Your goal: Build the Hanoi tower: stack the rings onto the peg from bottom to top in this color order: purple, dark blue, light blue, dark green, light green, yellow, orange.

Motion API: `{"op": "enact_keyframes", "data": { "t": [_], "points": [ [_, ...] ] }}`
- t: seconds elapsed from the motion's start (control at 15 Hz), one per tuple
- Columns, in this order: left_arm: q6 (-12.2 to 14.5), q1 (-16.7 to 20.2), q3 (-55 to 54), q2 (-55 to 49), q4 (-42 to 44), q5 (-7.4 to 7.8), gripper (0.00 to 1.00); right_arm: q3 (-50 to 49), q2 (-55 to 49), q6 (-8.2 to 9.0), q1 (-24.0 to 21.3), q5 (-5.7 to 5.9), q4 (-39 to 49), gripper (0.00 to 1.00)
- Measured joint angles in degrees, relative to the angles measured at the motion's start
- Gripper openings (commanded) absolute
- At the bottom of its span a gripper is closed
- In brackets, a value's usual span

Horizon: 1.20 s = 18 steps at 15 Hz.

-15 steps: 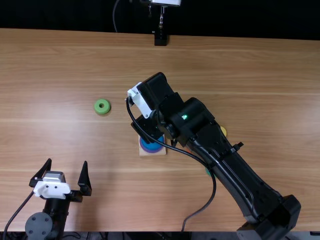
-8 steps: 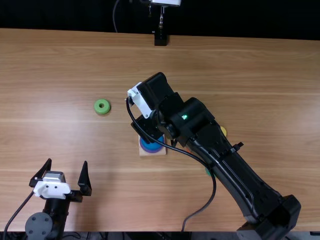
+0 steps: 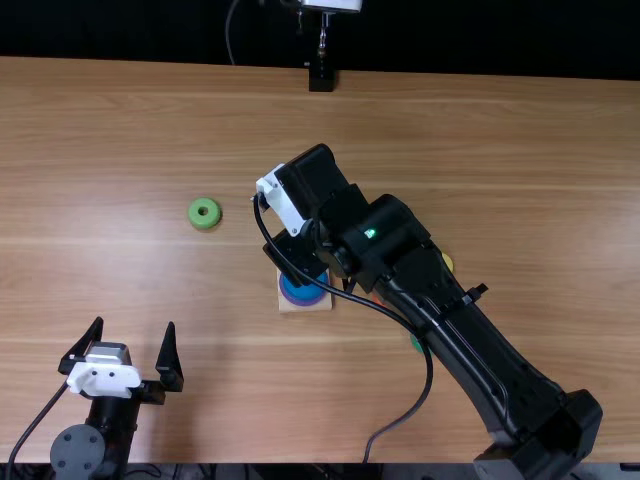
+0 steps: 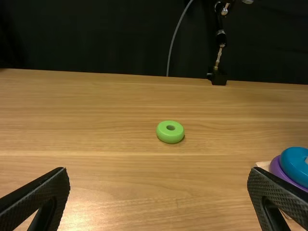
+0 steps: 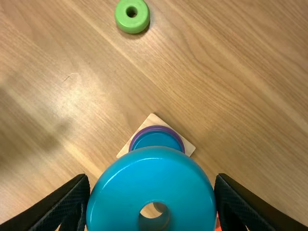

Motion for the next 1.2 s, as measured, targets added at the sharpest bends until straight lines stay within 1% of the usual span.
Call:
{"op": "enact_keyframes", "data": {
  "t": [0.4, 1.2],
  "points": [
    [0.0, 0.0, 0.0, 0.0, 0.0, 0.00, 1.00, 0.0, 0.0, -0.04, -1.3, 0.00, -0.3, 0.00],
    [0.0, 0.0, 0.0, 0.0, 0.0, -0.02, 1.00, 0.0, 0.0, 0.17, -1.5, 0.00, -0.2, 0.00]
  ]
}}
